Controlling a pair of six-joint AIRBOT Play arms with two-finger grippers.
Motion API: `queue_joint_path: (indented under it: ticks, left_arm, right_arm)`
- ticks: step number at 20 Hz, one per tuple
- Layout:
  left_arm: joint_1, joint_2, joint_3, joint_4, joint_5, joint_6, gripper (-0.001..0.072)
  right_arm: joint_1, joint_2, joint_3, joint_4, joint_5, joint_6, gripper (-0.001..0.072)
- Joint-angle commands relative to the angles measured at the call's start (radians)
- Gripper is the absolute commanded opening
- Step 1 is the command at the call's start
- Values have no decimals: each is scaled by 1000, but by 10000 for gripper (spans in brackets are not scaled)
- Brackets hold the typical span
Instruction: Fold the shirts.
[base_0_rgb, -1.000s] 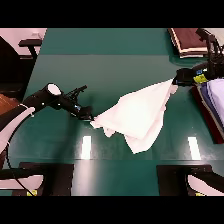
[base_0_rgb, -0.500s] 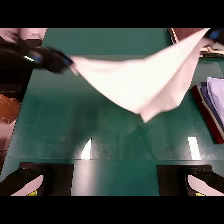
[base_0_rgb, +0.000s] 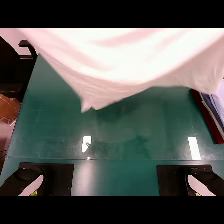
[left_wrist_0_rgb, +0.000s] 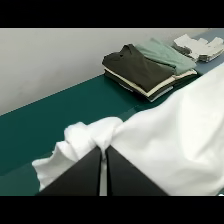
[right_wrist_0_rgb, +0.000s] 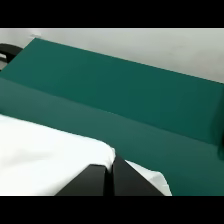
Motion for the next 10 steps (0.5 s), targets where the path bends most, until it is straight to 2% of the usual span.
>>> queue_joint_path:
  ticks: [1,4,7,10]
  left_arm:
    - [0,7,26,32,-33,-19,30]
    - [0,-29,-7,157,-66,-33,29]
    - [0,-117,-120,318,-140,-55,30]
    - [0,-265,-292,361,-99,-54,31]
  right_arm:
    - [0,-49,99,-56,75,54,11]
    - [0,-157,101,-55,135,89,11]
    - [0,-269,-58,-43,167,88,11]
    - [0,-444,-177,-43,214,48,11]
